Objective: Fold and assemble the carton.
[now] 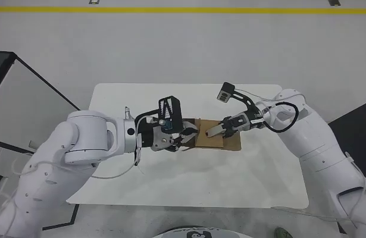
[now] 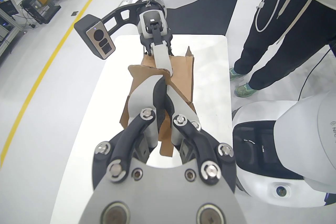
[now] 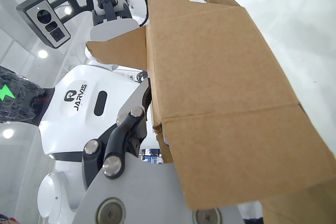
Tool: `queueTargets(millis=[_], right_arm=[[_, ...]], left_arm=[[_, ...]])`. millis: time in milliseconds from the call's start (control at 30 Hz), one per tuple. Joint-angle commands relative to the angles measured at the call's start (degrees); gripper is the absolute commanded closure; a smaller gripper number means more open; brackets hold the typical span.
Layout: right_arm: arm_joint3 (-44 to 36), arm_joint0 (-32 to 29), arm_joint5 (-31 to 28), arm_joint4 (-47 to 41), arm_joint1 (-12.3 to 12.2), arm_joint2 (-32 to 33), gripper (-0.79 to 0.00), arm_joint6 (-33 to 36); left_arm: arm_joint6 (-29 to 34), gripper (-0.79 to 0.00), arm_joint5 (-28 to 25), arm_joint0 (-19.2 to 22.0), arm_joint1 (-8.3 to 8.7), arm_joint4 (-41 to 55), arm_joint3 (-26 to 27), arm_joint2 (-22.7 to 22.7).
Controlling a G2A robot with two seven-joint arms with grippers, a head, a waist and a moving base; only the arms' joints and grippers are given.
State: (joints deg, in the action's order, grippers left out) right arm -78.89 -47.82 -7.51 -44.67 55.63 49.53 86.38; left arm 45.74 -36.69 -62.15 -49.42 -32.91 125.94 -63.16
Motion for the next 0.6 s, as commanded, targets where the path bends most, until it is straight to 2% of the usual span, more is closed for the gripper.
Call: queueTargets(millis=[0,233,567], right_arm=[[-0.14,-0.02,0.07,0.18,0.09,0.11,0.0,-0.01],[-0.35,-0.72,-0.45,0.14,0.17,1.21,0.0,0.22],[-0.47,-3.24,-6.2,-2.0,-0.45,6.09,0.0,1.62]], left_arm=[[0.3,0.0,0.13,0.69,-0.16,-0.26,-0.1,0.89],[0.69,0.0,1.39,1.93,-0.4,-0.97,-0.7,1.56],[0.02,0.0,0.5,-2.3,0.81,0.42,-0.49,-5.53]])
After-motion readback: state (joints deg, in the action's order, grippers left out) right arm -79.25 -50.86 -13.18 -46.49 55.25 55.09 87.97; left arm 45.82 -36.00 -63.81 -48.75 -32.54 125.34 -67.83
